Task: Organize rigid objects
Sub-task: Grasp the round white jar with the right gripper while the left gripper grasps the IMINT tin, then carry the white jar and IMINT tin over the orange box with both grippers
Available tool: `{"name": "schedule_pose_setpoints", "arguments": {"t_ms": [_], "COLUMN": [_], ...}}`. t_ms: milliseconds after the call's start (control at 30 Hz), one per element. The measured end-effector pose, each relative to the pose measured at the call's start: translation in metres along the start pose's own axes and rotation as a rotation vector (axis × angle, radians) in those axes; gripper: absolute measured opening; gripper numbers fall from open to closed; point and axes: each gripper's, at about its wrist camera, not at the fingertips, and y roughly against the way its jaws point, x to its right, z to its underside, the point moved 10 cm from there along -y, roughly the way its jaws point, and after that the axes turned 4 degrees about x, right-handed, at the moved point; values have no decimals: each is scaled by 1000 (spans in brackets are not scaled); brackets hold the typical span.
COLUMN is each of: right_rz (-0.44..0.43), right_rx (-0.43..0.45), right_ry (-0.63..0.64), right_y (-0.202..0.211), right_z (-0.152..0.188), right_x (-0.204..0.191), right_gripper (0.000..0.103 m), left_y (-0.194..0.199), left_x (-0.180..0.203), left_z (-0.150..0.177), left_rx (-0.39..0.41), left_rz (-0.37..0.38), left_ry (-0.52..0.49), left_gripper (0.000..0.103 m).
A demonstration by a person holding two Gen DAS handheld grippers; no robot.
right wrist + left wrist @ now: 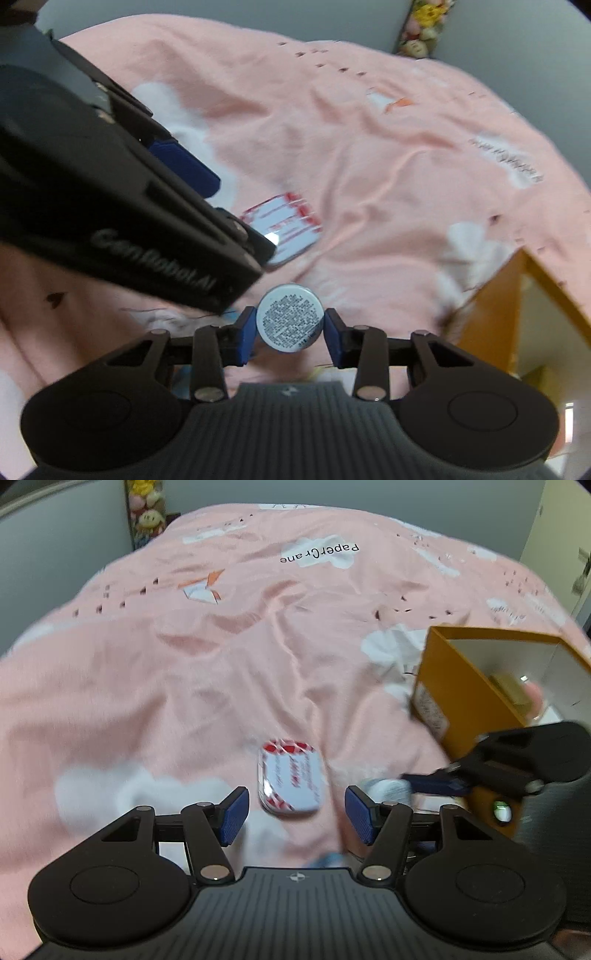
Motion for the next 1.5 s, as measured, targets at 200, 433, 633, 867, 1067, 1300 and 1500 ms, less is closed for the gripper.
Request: {"name": "schedule_pose_setpoints", "arguments": {"t_ms": [200, 433, 633, 867, 1067, 1300, 1500], "right_rz": [106, 103, 100, 96, 99, 84, 84], "right_rx": [-12, -9, -6, 2, 17, 73, 136], "right_ry": [-11, -35, -38, -42, -37, -39, -47], "right_y": [-8, -16, -17, -15, -9, 14, 42], "right_z": [4, 5, 6, 6, 4, -4, -14], "right_x": [20, 24, 21, 21, 21, 14, 13], "right_gripper": [39, 39, 39, 39, 39, 39, 39], "left_y": [-29, -57, -67, -61, -42, -7, 26], "left_x": [5, 13, 10, 4, 1, 5, 9], "left_z": [-2, 4, 5, 3, -5, -11, -18], "left_rx": [-57, -95, -90, -55, -14, 43, 111], "left_rz": [5, -26, -80, -64, -96, -97, -95], "left_ry": [-72, -121, -151, -102, -89, -75, -47], "left_gripper": [71, 76, 64, 57, 57, 57, 57]}}
